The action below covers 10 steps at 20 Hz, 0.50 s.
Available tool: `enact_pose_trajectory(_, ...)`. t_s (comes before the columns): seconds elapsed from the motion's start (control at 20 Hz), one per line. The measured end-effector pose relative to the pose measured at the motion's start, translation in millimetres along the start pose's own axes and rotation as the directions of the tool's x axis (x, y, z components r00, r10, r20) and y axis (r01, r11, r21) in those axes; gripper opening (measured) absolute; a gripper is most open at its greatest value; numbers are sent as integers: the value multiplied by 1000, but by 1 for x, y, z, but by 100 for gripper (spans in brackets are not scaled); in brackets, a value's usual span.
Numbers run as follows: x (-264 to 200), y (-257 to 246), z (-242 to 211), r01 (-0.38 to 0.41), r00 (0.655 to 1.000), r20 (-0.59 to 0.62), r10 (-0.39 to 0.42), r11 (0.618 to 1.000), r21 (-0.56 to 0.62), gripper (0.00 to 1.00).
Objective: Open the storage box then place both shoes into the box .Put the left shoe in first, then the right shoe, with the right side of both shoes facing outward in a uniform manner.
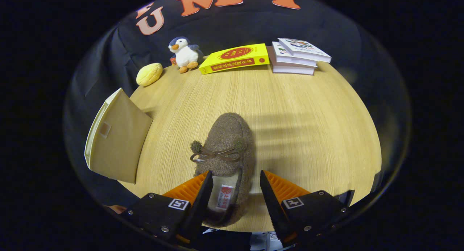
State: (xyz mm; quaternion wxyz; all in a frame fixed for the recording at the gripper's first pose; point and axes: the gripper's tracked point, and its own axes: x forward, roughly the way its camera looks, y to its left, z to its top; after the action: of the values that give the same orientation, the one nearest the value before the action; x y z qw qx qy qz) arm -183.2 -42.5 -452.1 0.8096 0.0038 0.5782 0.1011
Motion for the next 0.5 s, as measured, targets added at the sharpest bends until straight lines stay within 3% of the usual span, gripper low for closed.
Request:
enact_pose_trajectory(0.2,15,-1,-1,-14,1000,16,16,994,-109,60)
enact_pose_trajectory(0.4,31,-14,2,56,998,39,-50,981,-184,44)
enact_pose_trajectory(0.5,35,-16,3,66,997,46,-59,985,-159,33)
